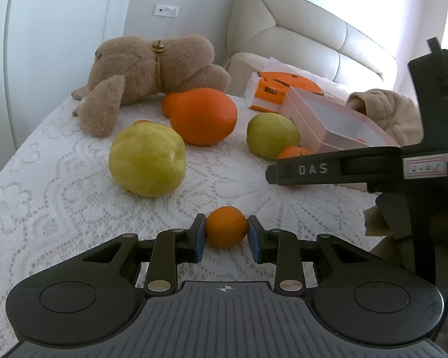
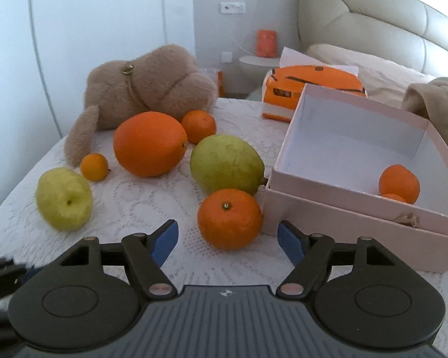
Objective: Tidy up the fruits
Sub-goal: 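Carry the tangerine toward the box with the left gripper while the right gripper grasps a tangerine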
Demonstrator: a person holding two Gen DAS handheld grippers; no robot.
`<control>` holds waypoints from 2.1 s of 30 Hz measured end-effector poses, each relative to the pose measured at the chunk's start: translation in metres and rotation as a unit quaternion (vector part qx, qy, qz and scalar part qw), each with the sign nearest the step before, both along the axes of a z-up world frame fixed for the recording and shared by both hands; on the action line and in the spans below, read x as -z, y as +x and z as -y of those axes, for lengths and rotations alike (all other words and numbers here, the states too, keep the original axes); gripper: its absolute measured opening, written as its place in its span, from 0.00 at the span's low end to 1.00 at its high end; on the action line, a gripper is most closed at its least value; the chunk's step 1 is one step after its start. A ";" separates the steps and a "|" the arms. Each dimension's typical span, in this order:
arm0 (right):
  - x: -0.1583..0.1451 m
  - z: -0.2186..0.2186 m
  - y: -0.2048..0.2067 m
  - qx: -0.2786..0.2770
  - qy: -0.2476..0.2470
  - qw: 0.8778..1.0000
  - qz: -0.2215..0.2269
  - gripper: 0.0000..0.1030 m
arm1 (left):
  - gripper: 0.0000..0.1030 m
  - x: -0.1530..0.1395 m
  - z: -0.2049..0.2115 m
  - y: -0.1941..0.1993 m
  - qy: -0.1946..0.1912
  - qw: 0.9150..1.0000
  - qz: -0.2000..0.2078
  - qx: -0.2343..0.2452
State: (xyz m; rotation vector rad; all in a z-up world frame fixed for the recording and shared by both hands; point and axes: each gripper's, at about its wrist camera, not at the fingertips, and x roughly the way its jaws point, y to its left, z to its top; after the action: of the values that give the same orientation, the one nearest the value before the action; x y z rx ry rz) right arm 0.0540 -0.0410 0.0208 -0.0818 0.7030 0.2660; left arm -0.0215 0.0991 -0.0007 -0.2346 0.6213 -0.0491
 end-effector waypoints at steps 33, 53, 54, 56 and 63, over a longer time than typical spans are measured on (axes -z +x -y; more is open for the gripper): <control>-0.169 0.153 -0.043 0.070 0.098 0.975 0.187 0.17 | 0.33 -0.133 0.094 0.103 -0.019 0.985 0.098 0.142; -0.037 0.143 -0.045 0.005 0.037 0.999 0.003 0.56 | 0.33 -0.056 0.067 0.076 -0.054 0.994 0.005 0.096; -0.033 0.139 -0.044 0.005 0.029 1.000 -0.002 0.56 | 0.33 -0.056 0.067 0.074 -0.050 0.994 0.006 0.098; -0.022 0.130 -0.041 0.007 0.017 1.000 -0.014 0.56 | 0.33 -0.056 0.067 0.072 -0.049 0.994 0.006 0.100; -0.002 0.116 -0.041 0.017 -0.028 0.999 -0.020 0.47 | 0.33 -0.048 0.070 0.068 -0.037 0.994 -0.007 0.102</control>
State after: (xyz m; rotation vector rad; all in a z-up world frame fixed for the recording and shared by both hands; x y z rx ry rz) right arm 0.0132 -0.1569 0.0224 -0.1171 0.7520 0.2157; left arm 0.0464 0.0291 0.0478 -0.2416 0.6575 -0.2680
